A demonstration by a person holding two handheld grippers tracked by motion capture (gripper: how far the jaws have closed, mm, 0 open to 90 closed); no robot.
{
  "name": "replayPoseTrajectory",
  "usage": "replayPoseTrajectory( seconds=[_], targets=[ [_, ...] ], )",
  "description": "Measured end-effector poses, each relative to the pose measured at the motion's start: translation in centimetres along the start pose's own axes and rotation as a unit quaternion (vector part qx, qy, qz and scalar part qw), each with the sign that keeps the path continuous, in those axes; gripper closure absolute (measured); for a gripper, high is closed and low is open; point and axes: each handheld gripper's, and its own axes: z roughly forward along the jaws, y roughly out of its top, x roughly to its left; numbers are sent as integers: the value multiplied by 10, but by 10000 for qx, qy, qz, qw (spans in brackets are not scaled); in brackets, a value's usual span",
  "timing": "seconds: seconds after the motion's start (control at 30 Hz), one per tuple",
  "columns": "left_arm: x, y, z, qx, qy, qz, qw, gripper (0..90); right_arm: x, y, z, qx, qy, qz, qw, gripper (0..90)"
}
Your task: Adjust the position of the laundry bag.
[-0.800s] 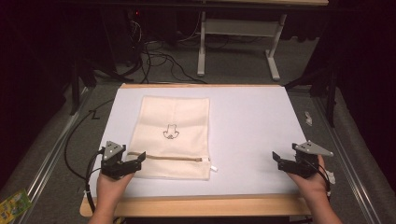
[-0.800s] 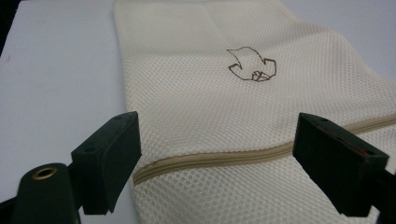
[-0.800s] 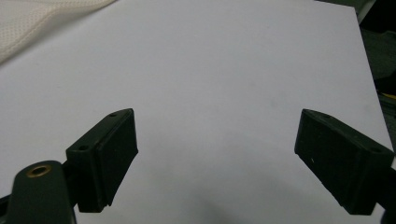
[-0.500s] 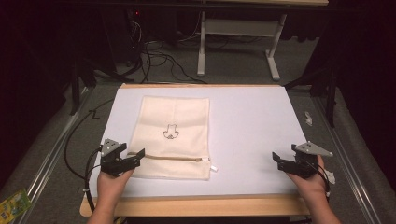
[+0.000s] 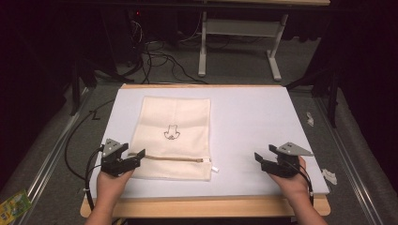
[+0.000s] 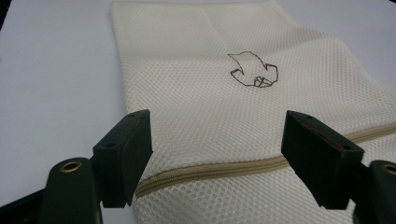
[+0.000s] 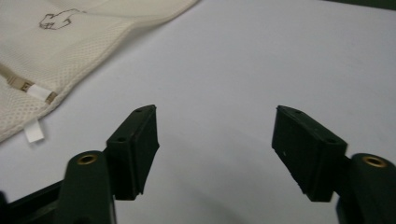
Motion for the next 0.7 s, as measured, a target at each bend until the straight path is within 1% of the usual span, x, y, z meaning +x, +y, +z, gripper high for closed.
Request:
replayPoseTrajectory(
  seconds=[0.03,0.07,0.1,0.13,0.2,0.23,0.27,0.3,0.37,0.53,0.57,0.6,0.63,0.67,0.7],
  targets=[
    [0,0,0,0,0,0,10000,252,0,0,0,0,0,0,10000,333],
    [0,0,1,-2,-18,-16,10000,252,10,5,6,33,75,-151,9999,357],
    [0,0,2,1,-22,-26,10000,252,10,5,6,33,75,-151,9999,357],
    [0,0,3,13,-23,-17,10000,253,13,6,9,46,125,-152,9998,363],
    [-1,0,4,42,17,76,10000,261,25,17,24,83,281,-92,9995,383],
    [-1,0,4,42,17,76,10000,261,25,17,24,83,281,-92,9995,383],
    [-1,0,3,55,23,97,9999,262,32,23,34,65,371,-64,9993,402],
    [-1,0,3,63,13,94,9999,262,32,23,34,65,371,-64,9993,402],
    [-1,-1,3,101,-21,89,9999,261,42,29,47,44,444,-66,9990,417],
    [-3,-1,4,86,-21,114,9999,260,64,37,74,189,572,-112,9981,426],
    [-3,-1,4,85,-15,125,9999,259,69,39,80,228,595,-167,9978,425],
    [-4,-1,4,105,1,150,9998,259,80,42,93,323,634,-290,9970,411],
    [-4,-1,4,105,1,150,9998,259,80,42,93,323,634,-290,9970,411],
    [-4,-2,5,136,52,161,9998,259,84,44,98,370,656,-304,9967,404],
    [-3,-2,5,172,69,170,9997,259,90,47,106,441,683,-340,9961,384]
  ],
)
